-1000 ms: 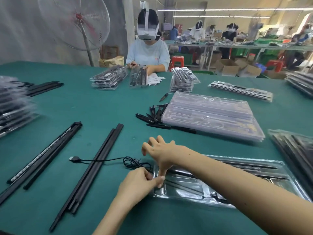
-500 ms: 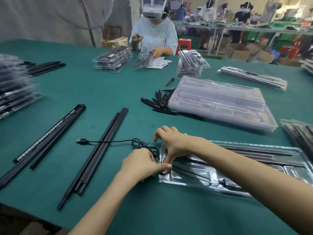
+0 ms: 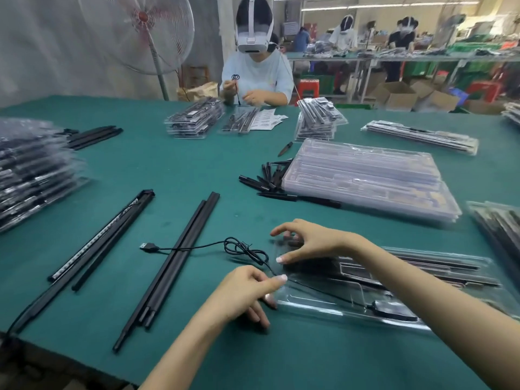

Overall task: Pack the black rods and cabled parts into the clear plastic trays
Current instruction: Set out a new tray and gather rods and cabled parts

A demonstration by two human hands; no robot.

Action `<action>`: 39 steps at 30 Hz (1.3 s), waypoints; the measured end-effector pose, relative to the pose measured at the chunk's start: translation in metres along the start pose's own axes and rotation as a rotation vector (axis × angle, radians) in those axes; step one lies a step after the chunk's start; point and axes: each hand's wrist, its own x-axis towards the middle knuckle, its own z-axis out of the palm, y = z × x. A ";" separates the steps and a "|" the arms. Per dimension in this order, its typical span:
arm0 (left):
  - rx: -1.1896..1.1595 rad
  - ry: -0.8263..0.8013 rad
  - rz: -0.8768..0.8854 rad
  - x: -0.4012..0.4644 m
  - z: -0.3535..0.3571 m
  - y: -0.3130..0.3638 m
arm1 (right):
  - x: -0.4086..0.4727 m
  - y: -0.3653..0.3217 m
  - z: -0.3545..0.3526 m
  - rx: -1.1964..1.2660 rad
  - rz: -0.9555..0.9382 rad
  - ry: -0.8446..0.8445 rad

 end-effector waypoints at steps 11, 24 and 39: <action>-0.026 0.050 -0.030 0.011 -0.006 -0.002 | 0.000 -0.009 0.008 -0.026 0.073 0.083; -0.035 0.177 -0.013 0.010 0.004 -0.008 | -0.009 -0.016 0.028 -0.055 0.069 0.246; -0.154 0.086 -0.032 0.010 -0.002 -0.002 | -0.001 -0.053 0.021 -0.150 0.250 0.069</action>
